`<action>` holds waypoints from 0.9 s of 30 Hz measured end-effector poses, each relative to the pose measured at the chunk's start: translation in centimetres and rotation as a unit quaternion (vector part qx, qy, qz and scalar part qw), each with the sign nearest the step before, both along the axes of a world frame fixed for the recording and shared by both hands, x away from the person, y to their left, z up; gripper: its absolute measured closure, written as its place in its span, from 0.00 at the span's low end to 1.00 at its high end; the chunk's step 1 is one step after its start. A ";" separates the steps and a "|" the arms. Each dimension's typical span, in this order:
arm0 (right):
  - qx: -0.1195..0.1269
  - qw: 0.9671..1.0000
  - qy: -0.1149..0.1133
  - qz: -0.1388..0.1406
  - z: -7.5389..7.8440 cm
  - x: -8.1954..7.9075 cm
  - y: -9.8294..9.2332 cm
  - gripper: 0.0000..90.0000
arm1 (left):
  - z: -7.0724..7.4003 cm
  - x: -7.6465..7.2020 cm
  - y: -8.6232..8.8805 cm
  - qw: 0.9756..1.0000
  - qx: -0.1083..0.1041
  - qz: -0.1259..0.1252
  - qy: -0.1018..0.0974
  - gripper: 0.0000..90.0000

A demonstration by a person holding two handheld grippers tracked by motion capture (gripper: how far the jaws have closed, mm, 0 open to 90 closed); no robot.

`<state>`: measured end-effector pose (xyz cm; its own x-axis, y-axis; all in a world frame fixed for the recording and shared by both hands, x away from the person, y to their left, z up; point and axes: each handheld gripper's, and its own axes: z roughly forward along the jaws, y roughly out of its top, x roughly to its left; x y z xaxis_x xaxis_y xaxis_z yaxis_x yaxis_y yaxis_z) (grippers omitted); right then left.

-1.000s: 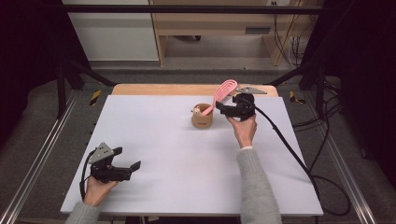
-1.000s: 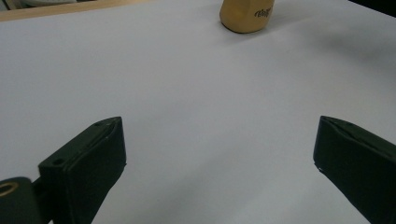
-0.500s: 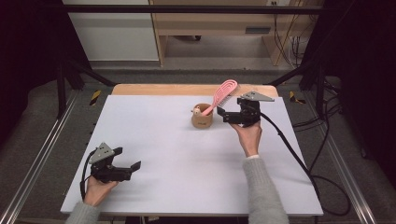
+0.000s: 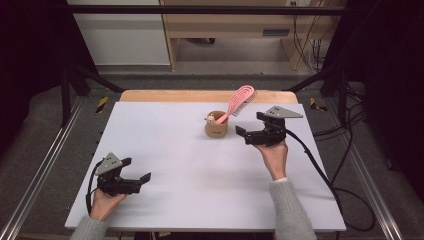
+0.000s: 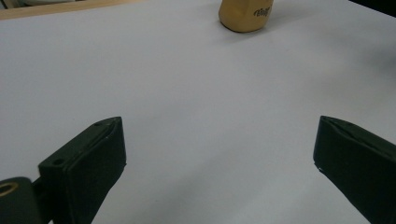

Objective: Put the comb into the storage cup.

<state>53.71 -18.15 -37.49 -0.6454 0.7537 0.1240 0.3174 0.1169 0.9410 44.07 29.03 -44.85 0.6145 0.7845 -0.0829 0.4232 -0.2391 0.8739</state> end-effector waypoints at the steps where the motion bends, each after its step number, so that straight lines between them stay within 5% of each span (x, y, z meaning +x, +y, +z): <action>1: 0.001 1.000 0.000 0.001 0.0 -0.2 -0.1 0.00 | 0.0 0.0 0.0 1.000 -0.002 0.001 -0.001 0.03; 12: 0.023 1.000 0.003 0.016 -1.7 -2.5 -1.8 0.00 | 0.0 0.0 -0.1 1.000 -0.005 -0.003 0.002 0.03; 27: 0.009 0.998 0.028 0.047 -4.5 -4.7 -4.3 0.00 | -0.2 0.0 -0.3 1.000 -0.001 -0.004 0.002 0.03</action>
